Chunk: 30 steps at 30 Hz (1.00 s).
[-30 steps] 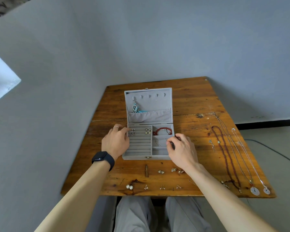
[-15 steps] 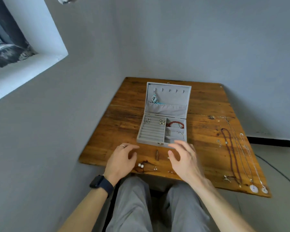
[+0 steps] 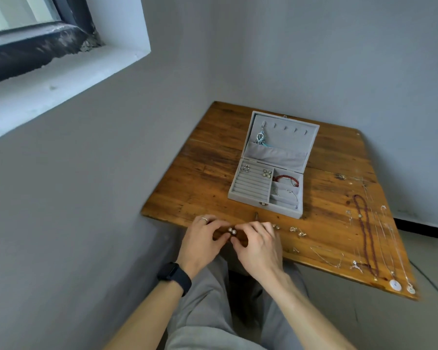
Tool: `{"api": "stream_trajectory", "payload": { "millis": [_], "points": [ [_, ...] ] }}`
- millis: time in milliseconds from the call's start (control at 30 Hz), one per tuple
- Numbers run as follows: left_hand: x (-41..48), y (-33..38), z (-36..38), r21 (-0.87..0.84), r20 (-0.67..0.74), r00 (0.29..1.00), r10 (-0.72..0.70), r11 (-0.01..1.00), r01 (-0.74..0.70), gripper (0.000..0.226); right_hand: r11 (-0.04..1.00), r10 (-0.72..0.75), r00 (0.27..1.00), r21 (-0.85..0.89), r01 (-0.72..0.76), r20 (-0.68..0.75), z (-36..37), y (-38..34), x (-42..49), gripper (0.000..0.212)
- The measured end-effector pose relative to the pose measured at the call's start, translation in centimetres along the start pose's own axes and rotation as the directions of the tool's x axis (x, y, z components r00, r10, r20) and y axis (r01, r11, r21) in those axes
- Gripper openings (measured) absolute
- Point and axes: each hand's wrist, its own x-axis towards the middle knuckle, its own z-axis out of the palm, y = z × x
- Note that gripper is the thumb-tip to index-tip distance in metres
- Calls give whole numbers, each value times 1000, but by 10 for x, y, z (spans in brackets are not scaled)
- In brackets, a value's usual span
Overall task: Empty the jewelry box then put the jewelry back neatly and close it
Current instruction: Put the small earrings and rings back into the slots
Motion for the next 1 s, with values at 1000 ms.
{"api": "stream_trajectory", "payload": {
  "millis": [1000],
  "points": [
    [62,18,-23,-426,-12,961,-275,871,243,10,948,170,983,285,-145,-63,-48,74,92,16]
  ]
}}
